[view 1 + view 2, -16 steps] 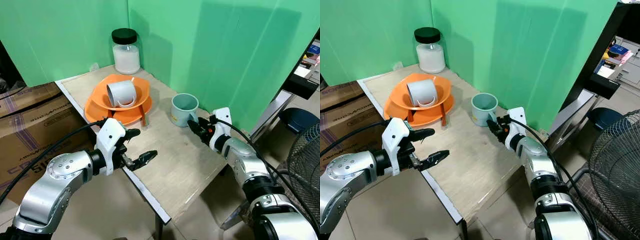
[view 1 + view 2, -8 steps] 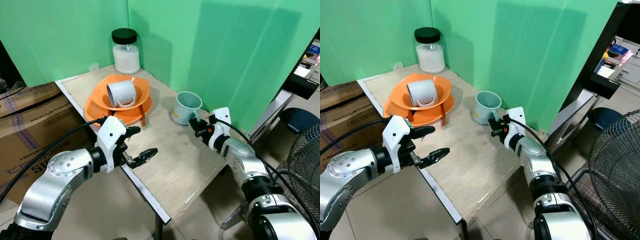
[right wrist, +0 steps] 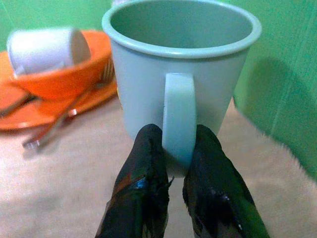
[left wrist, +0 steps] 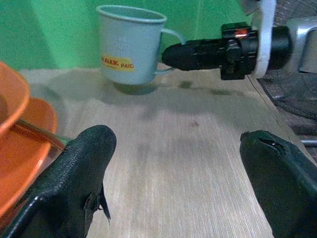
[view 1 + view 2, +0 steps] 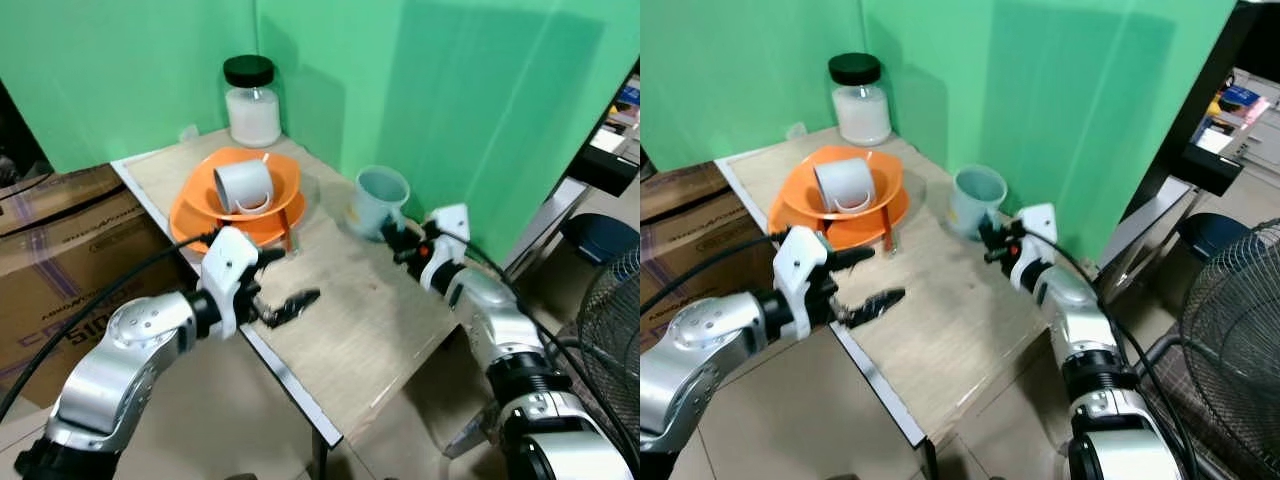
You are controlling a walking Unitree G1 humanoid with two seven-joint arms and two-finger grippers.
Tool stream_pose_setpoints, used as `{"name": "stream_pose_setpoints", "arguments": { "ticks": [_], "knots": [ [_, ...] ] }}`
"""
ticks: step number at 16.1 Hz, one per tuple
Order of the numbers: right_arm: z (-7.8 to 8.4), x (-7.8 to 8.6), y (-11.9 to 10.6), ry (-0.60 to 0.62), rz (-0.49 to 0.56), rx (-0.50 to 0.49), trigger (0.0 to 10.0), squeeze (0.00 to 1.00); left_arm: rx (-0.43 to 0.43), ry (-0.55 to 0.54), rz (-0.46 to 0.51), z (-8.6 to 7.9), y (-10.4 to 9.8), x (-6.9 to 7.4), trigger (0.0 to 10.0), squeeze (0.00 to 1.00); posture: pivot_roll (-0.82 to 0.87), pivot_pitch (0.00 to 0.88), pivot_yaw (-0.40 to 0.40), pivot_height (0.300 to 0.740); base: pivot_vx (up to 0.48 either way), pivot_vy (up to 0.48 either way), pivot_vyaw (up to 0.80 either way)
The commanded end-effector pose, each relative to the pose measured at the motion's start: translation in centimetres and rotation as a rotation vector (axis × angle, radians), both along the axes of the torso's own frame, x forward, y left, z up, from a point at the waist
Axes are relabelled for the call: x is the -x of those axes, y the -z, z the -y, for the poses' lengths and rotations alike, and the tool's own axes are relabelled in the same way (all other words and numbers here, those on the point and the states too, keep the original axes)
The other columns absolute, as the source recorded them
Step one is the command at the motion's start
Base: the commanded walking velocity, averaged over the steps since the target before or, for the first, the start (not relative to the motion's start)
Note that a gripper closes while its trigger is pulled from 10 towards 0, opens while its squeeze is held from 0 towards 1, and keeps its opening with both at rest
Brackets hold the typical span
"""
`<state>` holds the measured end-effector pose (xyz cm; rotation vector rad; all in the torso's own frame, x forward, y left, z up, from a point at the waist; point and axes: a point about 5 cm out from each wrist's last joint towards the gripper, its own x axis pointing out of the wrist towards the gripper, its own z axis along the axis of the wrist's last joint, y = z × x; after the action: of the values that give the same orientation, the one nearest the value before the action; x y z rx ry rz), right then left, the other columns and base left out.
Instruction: Setting the table
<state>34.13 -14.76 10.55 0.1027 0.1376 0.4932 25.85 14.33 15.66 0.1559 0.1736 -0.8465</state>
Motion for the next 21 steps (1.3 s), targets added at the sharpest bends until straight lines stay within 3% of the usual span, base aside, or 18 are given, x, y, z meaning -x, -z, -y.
{"name": "stream_pose_setpoints", "arguments": {
  "ticks": [1, 3, 5, 6, 9, 12, 13, 16, 21],
  "knots": [
    [0.3, -0.1, -1.1, 0.006, 0.039, -0.017, 0.0, 0.0, 0.002, -0.027, 0.037, -0.2, -0.7, -0.4, 10.0, 0.0, 0.08, 0.0, -0.007, 0.74, 0.0, 0.0, 0.0],
    [1.4, 1.4, -4.6, 0.041, 0.161, -0.067, 0.0, 0.0, 0.002, -0.095, 0.075, -0.4, -1.1, -0.6, 10.0, 0.0, 0.07, 0.0, -0.012, 0.74, 0.0, 0.0, 0.0],
    [2.3, 3.8, -7.4, 0.071, 0.273, -0.049, 0.0, 0.0, -0.014, -0.179, 0.126, -0.2, -1.6, -0.5, 10.0, 0.0, 0.06, 0.0, -0.015, 0.74, 0.0, 0.0, 0.0],
    [2.7, 5.2, -8.2, 0.097, 0.28, -0.029, 10.0, 0.0, -0.022, -0.232, 0.136, -0.1, -1.8, -0.6, 10.0, 0.0, 0.06, 0.0, -0.018, 0.74, 0.0, 0.0, 0.0],
    [3.2, 9.4, -9.1, 0.226, 0.315, -0.026, 10.0, 0.0, -0.022, -0.397, 0.225, 0.2, -2.6, -1.2, 10.0, 0.0, 0.05, 0.0, -0.041, 0.74, 0.0, 0.0, 0.0],
    [3.1, 11.6, -8.5, 0.329, 0.269, -0.057, 10.0, 0.0, 0.012, -0.498, 0.227, 0.6, -2.1, -1.3, 10.0, 0.0, 0.05, 0.0, -0.04, 0.74, 0.0, 0.0, -0.8],
    [3.2, 12.2, -8.1, 0.386, 0.26, -0.031, 10.0, 0.0, -0.017, -0.5, 0.228, 0.8, -1.6, -1.0, 10.0, 0.0, 0.05, 0.0, -0.039, 0.74, 0.0, 0.0, -0.8],
    [3.4, 12.4, -8.1, 0.434, 0.266, 0.028, 10.0, 0.0, -0.002, -0.494, 0.228, 0.2, -1.6, -0.8, 10.0, 0.0, 0.06, 0.0, -0.041, 0.74, 0.0, 0.0, -0.8],
    [2.3, 12.2, -7.6, 0.406, 0.23, 0.013, 10.0, 0.0, -0.018, -0.497, 0.225, -0.5, -1.5, -0.6, 10.0, 0.0, 0.07, 0.0, -0.051, 0.74, 0.0, 0.0, -0.8]
  ]
}}
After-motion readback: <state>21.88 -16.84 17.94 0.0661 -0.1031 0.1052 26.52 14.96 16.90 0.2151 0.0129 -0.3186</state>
